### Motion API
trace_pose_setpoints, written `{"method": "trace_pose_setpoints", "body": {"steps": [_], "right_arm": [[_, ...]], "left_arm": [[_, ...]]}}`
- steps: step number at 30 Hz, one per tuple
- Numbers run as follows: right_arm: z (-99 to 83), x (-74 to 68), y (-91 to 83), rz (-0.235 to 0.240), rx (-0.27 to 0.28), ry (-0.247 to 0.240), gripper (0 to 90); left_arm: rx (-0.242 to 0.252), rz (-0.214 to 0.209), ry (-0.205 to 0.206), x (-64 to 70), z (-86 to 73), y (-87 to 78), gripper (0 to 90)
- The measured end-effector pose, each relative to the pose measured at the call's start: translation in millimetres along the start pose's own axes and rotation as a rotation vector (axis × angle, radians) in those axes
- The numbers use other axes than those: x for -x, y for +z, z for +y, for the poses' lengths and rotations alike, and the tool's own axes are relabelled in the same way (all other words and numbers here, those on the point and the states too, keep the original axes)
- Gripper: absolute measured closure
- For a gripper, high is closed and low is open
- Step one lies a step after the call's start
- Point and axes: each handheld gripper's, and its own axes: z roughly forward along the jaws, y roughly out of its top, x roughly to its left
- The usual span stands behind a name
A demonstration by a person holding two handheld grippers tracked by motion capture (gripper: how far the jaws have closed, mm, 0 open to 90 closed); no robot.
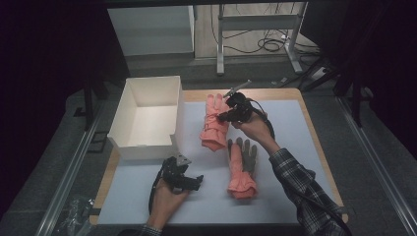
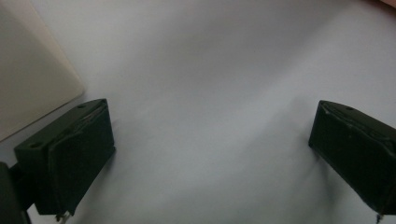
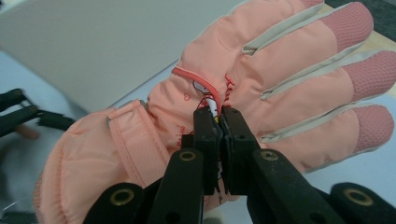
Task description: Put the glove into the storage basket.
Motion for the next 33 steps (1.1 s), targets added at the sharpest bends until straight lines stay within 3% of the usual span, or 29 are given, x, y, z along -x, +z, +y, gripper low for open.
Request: {"method": "trace_pose_setpoints", "body": {"steps": [13, 25, 33], "right_arm": [[-22.5, -27.8, -46.4, 0.046, 0.001, -0.039, 85.4], [-69.4, -47.1, -80.9, 0.065, 0.001, -0.048, 85.2], [-101.3, -57.6, -93.0, 0.050, -0.019, -0.061, 85.1]], "left_arm": [[0.003, 0.002, -0.003, 0.2, 0.0, 0.1, 0.1], [0.003, 0.001, -0.003, 0.3, 0.1, 0.1, 0.1], [0.001, -0.001, -0.005, 0.4, 0.1, -0.1, 0.1]]}}
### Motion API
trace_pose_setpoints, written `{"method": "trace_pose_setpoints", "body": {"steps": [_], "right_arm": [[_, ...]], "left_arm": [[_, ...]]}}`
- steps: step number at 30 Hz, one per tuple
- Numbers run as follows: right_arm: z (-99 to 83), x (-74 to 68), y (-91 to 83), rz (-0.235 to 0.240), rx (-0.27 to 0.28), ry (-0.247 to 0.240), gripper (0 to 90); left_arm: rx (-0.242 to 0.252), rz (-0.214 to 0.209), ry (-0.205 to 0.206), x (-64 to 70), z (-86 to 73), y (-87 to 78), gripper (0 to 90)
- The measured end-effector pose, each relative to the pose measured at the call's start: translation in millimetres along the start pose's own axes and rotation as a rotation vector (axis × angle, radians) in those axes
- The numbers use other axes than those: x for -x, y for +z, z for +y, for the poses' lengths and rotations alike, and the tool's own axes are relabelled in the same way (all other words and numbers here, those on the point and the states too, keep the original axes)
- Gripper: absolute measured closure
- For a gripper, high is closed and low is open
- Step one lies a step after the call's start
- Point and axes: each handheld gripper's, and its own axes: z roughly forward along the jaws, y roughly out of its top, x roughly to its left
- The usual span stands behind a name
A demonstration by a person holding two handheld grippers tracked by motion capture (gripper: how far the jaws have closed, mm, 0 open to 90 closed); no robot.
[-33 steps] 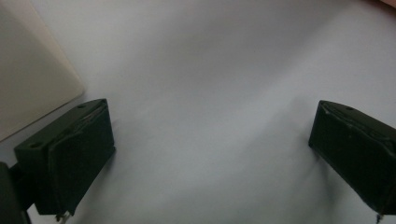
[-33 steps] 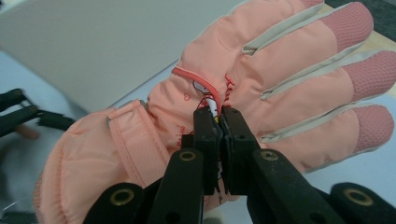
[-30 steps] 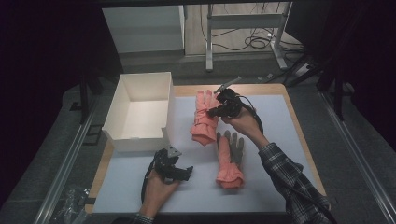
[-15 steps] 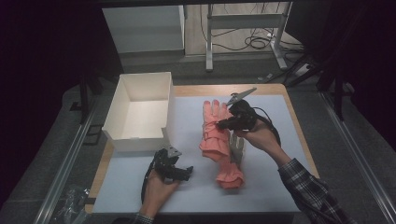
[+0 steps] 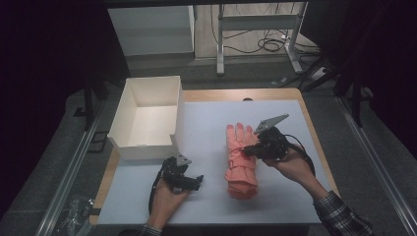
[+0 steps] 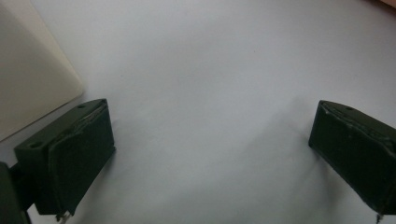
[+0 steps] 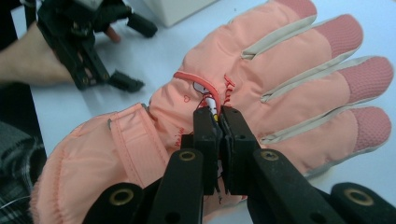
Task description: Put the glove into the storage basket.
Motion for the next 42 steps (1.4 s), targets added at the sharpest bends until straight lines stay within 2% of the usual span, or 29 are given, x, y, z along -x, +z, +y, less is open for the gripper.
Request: {"method": "trace_pose_setpoints", "body": {"steps": [6, 14, 23, 28, 35, 42], "right_arm": [[-16.8, -1.2, 4.3, -0.013, -0.007, -0.005, 85.2], [-28.2, 3.4, 25.7, -0.037, -0.031, 0.023, 85.2], [-41.2, -0.5, 43.6, -0.074, -0.057, 0.015, 83.5], [-42.2, -1.7, 41.8, -0.084, -0.039, 0.015, 77.1], [-35.6, -1.6, 25.5, -0.089, 0.016, 0.011, 54.6], [-35.6, -2.6, 9.2, -0.116, 0.052, -0.014, 50.4]], "left_arm": [[0.002, 0.002, 0.002, -0.1, 0.0, 0.2, 0.1], [0.003, 0.002, 0.003, -0.2, -0.1, 0.2, 0.1], [0.003, 0.002, 0.003, 0.0, -0.1, 0.3, 0.1], [0.003, 0.003, 0.003, 0.0, -0.1, 0.3, 0.1], [0.002, 0.003, 0.003, 0.0, -0.1, 0.3, 0.0], [0.002, 0.001, -0.001, 0.2, -0.1, 0.3, 0.0]]}}
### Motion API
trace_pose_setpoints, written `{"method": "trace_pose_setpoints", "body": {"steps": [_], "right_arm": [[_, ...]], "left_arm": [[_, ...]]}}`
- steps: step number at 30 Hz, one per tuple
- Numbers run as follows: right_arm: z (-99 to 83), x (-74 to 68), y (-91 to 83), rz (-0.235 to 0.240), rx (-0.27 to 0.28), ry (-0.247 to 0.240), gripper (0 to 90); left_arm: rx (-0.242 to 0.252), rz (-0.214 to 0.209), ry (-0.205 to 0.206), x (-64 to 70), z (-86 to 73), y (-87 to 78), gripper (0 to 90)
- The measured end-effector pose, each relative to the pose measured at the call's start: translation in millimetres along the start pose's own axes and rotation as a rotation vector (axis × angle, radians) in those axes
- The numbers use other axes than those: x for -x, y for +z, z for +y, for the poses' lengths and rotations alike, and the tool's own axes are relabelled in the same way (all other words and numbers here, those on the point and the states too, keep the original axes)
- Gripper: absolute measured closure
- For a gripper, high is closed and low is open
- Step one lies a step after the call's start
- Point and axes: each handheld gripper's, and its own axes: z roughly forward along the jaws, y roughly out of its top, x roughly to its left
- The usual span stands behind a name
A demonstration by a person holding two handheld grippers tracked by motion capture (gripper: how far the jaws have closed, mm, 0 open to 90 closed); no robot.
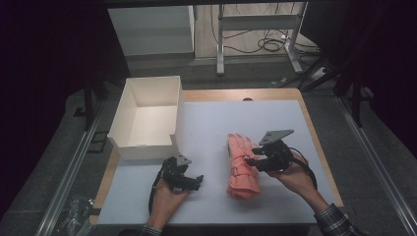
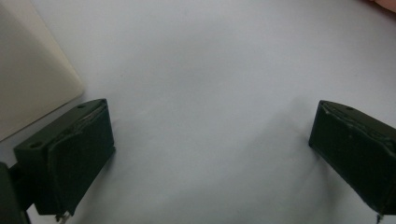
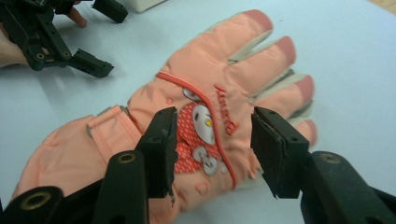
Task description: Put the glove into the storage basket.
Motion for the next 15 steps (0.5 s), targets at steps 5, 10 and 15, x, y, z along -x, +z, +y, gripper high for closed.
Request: {"method": "trace_pose_setpoints", "body": {"steps": [5, 10, 15], "right_arm": [[-9.0, 5.7, -13.8, -0.035, 0.020, 0.013, 49.1], [-27.6, 12.1, -18.8, -0.048, 0.024, 0.062, 49.4], [-56.0, 14.4, -14.9, -0.043, 0.006, 0.104, 57.0]], "left_arm": [[-0.001, 0.001, 0.003, -0.3, 0.1, -0.1, 0.0], [-0.001, 0.001, 0.000, 0.0, 0.0, 0.0, 0.0], [0.001, 0.000, -0.001, 0.1, 0.0, 0.1, 0.0]]}}
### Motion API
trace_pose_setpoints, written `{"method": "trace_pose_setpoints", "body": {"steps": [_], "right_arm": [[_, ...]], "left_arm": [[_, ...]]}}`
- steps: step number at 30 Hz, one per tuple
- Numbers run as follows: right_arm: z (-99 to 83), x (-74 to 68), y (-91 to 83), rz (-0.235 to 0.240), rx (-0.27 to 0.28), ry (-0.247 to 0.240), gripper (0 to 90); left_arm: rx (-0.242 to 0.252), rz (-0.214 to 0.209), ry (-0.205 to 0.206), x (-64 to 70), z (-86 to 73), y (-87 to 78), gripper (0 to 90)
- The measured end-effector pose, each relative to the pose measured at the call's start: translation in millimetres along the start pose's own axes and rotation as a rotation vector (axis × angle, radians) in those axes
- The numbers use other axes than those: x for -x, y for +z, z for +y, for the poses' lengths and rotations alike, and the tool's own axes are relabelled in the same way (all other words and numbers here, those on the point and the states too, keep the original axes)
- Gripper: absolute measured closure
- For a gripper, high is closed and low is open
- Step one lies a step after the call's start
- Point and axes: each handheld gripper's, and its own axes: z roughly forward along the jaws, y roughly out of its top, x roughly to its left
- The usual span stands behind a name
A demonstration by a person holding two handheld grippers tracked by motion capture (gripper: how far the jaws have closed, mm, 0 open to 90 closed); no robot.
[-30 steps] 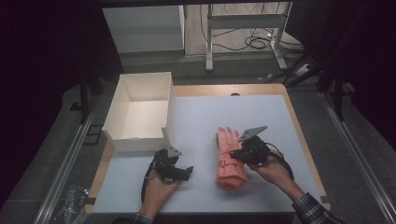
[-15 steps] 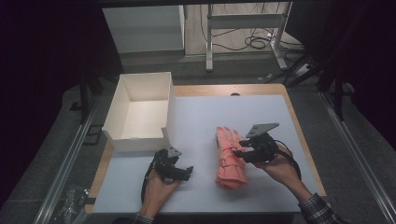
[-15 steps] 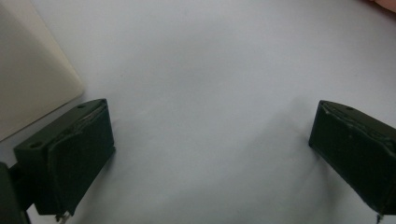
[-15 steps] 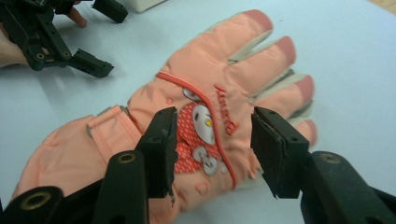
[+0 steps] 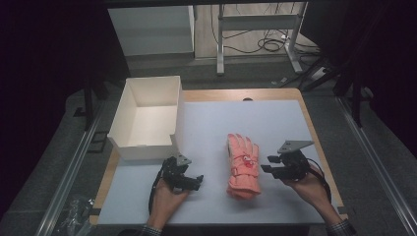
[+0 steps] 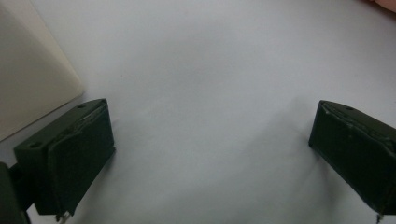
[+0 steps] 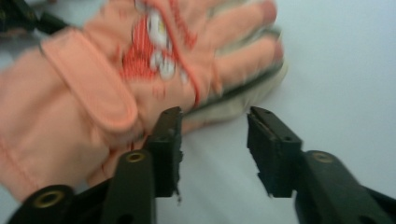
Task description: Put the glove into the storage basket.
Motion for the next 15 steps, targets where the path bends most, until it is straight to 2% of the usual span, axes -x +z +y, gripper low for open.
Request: {"method": "trace_pose_setpoints", "body": {"steps": [6, 10, 15], "right_arm": [[-28.7, -6.2, 8.1, 0.060, -0.049, 0.020, 72.0], [-38.2, -14.1, 9.2, 0.090, -0.042, 0.012, 83.7], [-42.6, -25.6, 12.7, 0.122, -0.030, -0.010, 86.3]], "left_arm": [[-0.005, 0.001, 0.007, -0.5, 0.1, -0.4, 0.0], [-0.005, 0.001, 0.007, -0.5, 0.1, -0.4, 0.0], [-0.005, 0.002, 0.007, -0.5, 0.1, -0.7, 0.3]]}}
